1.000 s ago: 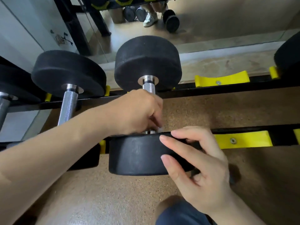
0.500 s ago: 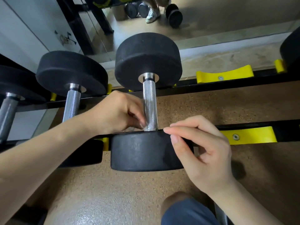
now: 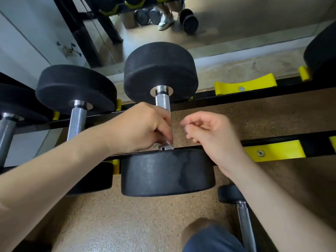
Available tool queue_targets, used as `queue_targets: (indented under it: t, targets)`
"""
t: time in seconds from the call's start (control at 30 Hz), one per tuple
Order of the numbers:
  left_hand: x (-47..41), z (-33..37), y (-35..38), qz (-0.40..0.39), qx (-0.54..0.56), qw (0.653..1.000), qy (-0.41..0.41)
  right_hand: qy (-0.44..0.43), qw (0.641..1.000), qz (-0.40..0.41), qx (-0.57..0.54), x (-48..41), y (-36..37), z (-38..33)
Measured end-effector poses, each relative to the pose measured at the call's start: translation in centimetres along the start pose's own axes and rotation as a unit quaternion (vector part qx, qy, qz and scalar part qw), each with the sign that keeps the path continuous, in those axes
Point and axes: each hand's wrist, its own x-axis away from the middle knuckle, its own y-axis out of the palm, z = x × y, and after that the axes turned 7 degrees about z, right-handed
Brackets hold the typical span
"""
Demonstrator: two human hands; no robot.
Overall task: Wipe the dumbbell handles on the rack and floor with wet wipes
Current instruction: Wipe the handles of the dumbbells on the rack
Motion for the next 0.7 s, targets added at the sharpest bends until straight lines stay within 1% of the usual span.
queue_targets:
  t: [0.07,0.13,0.2,0.27,0.33,0.4,0.47,0.5,0.53,0.57,0.63,0.67,0.7]
  targets:
    - [-1.6,1.1,-0.2,-0.042,-0.08,0.994,0.059,0.017,0.998,0.057,-0.036,1.0,0.3,0.5]
    - [-3.4,2.4,-0.2,-0.103,-0.151,0.977,0.113,0.037,0.995,0.076,-0.044,1.1,0.3,0.9]
    - [-4.2,2.9,-0.2,-0.159,-0.193,0.961,0.118,0.059,0.995,0.07,-0.046,1.1,0.2,0.9]
    - [-3.4,2.2,-0.3,-0.153,-0.185,0.962,0.125,0.073,0.994,0.059,-0.049,1.3,0.0,0.9]
    - [-2.4,1.4,-0.7,-0.13,-0.143,0.975,0.109,0.072,0.995,0.057,-0.04,1.9,-0.1,1.1]
    - [-2.8,1.5,-1.1,-0.139,-0.122,0.977,0.106,0.062,0.994,0.075,-0.044,2.5,0.0,1.3]
    - [-4.8,2.8,-0.5,-0.205,-0.173,0.958,0.104,0.052,0.991,0.113,-0.054,2.9,0.2,1.5]
    - [-6.0,3.8,0.1,-0.26,-0.212,0.939,0.073,0.046,0.989,0.13,-0.051,3.0,0.3,1.6]
    - [-7.0,4.6,0.5,-0.299,-0.245,0.922,0.031,0.037,0.988,0.142,-0.044,3.1,0.3,1.7]
    - [-7.6,5.0,0.7,-0.316,-0.259,0.913,0.015,0.031,0.988,0.148,-0.038,3.3,0.2,1.8]
    - [-7.1,4.0,0.8,-0.314,-0.23,0.92,0.039,0.025,0.989,0.144,-0.034,3.5,-0.2,1.9]
    - [-6.3,3.2,0.4,-0.288,-0.202,0.934,0.066,0.021,0.99,0.139,-0.031,3.6,-0.4,1.9]
    - [-5.3,2.4,-0.1,-0.245,-0.161,0.952,0.085,0.016,0.99,0.134,-0.027,3.8,-0.5,1.9]
